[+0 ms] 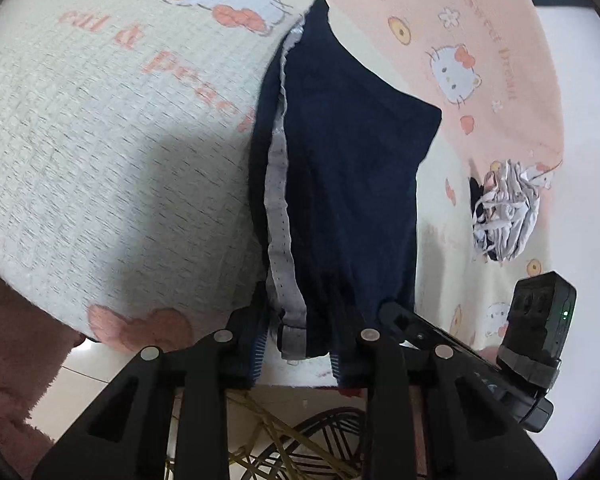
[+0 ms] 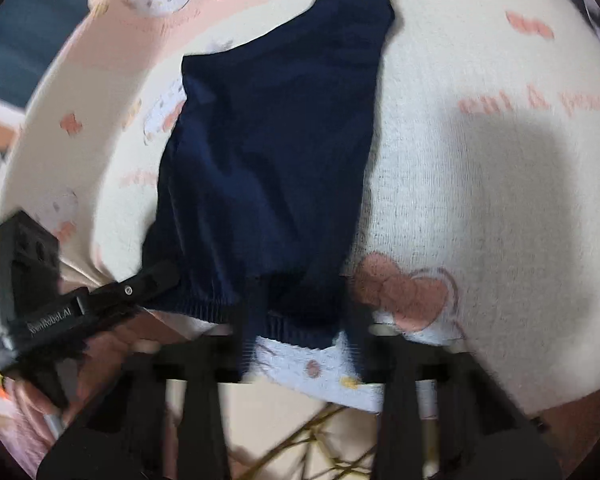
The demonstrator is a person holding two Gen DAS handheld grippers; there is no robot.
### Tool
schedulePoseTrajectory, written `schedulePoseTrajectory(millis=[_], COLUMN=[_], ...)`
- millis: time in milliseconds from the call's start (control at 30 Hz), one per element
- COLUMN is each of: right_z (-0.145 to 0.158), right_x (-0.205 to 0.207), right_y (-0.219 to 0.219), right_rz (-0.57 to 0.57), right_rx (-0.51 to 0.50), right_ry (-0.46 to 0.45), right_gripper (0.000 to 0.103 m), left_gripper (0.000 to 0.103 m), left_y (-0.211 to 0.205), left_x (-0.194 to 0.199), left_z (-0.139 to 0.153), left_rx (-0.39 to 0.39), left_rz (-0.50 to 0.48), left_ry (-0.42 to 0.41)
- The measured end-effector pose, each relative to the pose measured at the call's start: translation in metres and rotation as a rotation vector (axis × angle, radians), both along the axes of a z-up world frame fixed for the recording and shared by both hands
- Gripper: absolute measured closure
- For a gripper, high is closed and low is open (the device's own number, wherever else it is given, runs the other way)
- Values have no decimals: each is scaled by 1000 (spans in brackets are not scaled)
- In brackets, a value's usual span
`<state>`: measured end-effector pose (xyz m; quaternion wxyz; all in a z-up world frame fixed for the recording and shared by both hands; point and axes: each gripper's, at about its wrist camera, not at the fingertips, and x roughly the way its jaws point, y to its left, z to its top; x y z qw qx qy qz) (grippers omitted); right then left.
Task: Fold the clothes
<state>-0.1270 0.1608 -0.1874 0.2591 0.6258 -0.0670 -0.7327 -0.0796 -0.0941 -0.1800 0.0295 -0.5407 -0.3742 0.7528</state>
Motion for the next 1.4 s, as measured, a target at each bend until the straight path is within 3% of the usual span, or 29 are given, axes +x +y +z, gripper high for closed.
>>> schedulePoseTrajectory(millis=[33,167,300,467,667,1000,1300,1400], right_z=[4,26,36,20,-8,3,53,59], right_x=[1,2,22,35,20,-4,-53,-72], right_y=[1,13,32,21,10,15,1,-6], right_rz=[15,-16,0,40,47,-25,-15,-17], right_rx=[26,-56,-53,-3,34,-104,-164,-171], right_ry=[-3,-18,-16,-30,-115,-161,-58,-30], right_gripper=[87,88,88,88,87,87,87,85], left_gripper=[79,81,81,81,80,80,80,80], left_y=[2,4,5,4,8,6,-11,-21], left_x=[1,11,23,27,29,0,-48,-72], left_z=[4,24,19,8,-22,5,21,8], left_rx=[-1,8,31,54,128,219,317,388], left_rz=[-1,11,15,1,-2,10,89,130], left_ry=[7,49,7,-38,-132,-18,29,21])
